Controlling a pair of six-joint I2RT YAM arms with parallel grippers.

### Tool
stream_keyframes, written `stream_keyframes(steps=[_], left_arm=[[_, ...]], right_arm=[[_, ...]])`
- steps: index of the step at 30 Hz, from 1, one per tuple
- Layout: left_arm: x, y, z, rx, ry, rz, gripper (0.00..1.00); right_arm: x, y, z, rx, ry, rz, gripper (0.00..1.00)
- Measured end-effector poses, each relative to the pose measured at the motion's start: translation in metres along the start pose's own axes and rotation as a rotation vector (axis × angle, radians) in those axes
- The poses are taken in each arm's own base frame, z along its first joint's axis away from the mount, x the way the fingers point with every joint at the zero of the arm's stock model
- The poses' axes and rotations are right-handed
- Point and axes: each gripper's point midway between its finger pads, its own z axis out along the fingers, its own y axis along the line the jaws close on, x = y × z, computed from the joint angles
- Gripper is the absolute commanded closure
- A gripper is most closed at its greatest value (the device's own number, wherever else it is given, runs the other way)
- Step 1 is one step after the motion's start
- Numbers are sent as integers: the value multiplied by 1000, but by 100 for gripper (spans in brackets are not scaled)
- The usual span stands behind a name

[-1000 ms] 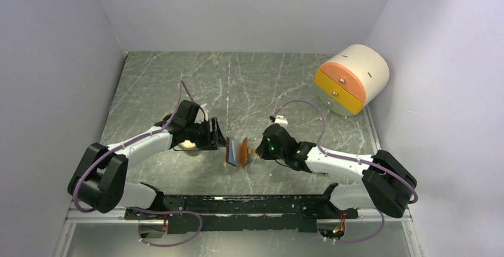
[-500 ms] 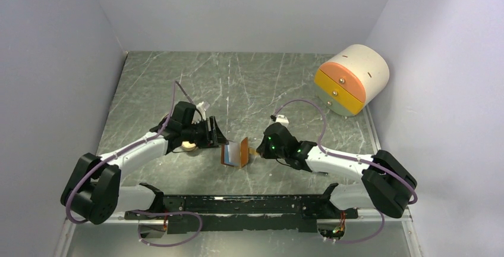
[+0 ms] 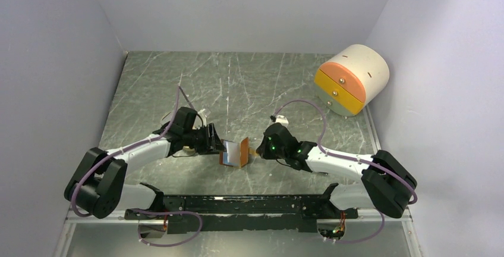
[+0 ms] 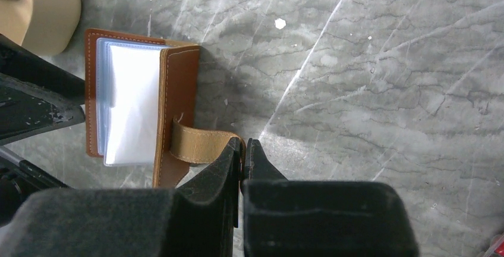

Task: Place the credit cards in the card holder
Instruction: Open the card holder at the center of the board.

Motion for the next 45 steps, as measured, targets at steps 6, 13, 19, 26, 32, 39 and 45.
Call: stream_keyframes(steps=[6, 13, 19, 26, 32, 39, 45], left_arm=[[1, 1, 3, 7, 7, 0, 74], [0, -6, 4, 46, 5, 13, 70], [1, -5, 8, 59, 20, 9, 79], [2, -8, 7, 72, 22, 9, 91], [2, -15, 0, 74, 15, 19, 91], [2, -22, -4, 49, 9, 11, 91], [2, -23, -5, 26, 12, -4, 91]], right_arm=[[-1, 2, 0, -7, -4, 1, 100], [-2, 2, 0, -10, -5, 3, 100], [-2, 2, 0, -10, -5, 3, 100], [0, 0, -1, 5, 9, -1, 68], [-36, 29, -35, -59, -52, 9, 61], [-61, 104, -66, -236, -117, -28, 51], [-22, 112, -33, -182, -11, -101, 49]])
